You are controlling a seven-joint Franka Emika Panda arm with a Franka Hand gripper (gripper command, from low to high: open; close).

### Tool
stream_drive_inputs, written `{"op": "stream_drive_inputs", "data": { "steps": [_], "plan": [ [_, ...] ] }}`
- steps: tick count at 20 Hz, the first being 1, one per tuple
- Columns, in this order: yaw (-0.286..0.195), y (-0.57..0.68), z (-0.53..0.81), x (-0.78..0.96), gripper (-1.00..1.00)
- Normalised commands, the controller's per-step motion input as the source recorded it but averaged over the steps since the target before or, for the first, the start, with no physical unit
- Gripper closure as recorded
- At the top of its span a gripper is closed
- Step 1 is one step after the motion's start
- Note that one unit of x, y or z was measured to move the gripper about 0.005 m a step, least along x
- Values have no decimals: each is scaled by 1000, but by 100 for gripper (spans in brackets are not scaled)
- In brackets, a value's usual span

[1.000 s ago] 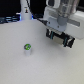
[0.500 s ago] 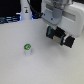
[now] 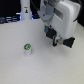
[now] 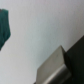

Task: Open the kcup holder, insert the kcup into the holder, and close the kcup holder

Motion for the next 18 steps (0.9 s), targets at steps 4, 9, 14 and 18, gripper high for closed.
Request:
{"op": "stream_drive_inputs", "data": {
  "steps": [4,9,14,18],
  "plan": [
    [-290,-417,-15,-193,-100],
    [-292,-434,-109,-247,-100],
    [-299,-420,-223,-277,-100],
    [-302,-431,-298,-285,-100]
  ]
}}
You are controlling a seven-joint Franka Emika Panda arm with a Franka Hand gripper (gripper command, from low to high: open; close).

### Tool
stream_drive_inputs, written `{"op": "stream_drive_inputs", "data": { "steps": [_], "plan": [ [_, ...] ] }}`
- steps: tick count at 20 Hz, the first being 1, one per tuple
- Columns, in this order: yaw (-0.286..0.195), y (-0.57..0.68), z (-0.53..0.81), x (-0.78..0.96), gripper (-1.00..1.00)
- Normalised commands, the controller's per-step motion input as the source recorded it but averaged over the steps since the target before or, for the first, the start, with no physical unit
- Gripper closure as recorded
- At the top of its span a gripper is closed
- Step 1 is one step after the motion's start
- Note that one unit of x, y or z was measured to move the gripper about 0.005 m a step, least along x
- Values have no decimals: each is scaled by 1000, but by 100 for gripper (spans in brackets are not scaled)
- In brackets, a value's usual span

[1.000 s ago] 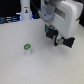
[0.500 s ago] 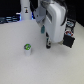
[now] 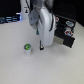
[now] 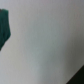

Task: Open the kcup holder, insert the kcup into the holder, and close the kcup holder

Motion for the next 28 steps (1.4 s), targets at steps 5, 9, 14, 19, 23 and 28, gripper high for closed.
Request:
{"op": "stream_drive_inputs", "data": {
  "steps": [5,9,14,19,23,28],
  "plan": [
    [-299,-424,-340,-333,-100],
    [-295,-439,-363,-330,-100],
    [-298,-422,-389,-159,-100],
    [-262,-256,-320,-97,-100],
    [-191,-98,-216,-82,-100],
    [-99,-35,-123,-144,-100]
  ]
}}
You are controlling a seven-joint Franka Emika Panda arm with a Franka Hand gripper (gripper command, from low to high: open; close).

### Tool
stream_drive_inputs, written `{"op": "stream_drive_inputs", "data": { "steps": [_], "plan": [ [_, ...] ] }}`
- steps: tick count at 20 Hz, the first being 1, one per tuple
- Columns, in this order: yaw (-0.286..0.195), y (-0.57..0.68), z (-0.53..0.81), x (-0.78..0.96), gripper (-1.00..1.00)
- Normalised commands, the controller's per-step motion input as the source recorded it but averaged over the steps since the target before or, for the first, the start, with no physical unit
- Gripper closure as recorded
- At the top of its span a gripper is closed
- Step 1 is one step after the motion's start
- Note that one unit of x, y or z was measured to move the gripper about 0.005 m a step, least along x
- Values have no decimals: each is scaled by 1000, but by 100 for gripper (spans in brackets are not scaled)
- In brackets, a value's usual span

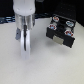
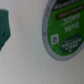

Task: Open the kcup holder, insert the kcup into the holder, and close the kcup holder

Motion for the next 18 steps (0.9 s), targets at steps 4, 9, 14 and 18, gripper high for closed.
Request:
{"op": "stream_drive_inputs", "data": {
  "steps": [4,9,14,18],
  "plan": [
    [-125,-7,-22,-160,100],
    [-22,5,117,-42,-100],
    [0,0,262,-3,-100],
    [-11,-11,121,-61,-100]
  ]
}}
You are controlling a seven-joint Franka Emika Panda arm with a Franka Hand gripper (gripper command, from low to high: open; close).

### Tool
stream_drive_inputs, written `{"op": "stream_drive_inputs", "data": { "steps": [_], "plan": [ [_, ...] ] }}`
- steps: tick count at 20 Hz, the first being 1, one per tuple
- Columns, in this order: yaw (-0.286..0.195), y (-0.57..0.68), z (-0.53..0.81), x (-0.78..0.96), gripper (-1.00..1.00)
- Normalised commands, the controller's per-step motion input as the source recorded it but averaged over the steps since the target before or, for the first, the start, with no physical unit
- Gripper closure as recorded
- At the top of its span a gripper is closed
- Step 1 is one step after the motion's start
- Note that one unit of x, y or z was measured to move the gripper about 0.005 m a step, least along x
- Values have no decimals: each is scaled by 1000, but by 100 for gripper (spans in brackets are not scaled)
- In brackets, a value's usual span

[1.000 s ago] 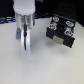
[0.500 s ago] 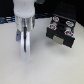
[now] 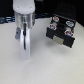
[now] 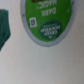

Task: Open the kcup holder, insert the kcup into the holder, and close the kcup holder

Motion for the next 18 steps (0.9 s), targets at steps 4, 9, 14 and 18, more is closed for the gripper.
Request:
{"op": "stream_drive_inputs", "data": {
  "steps": [4,9,14,18],
  "plan": [
    [-14,-167,-15,-168,-100],
    [0,-47,-184,-42,-100],
    [0,-66,-201,-48,-100],
    [-190,-149,-257,64,-100]
  ]
}}
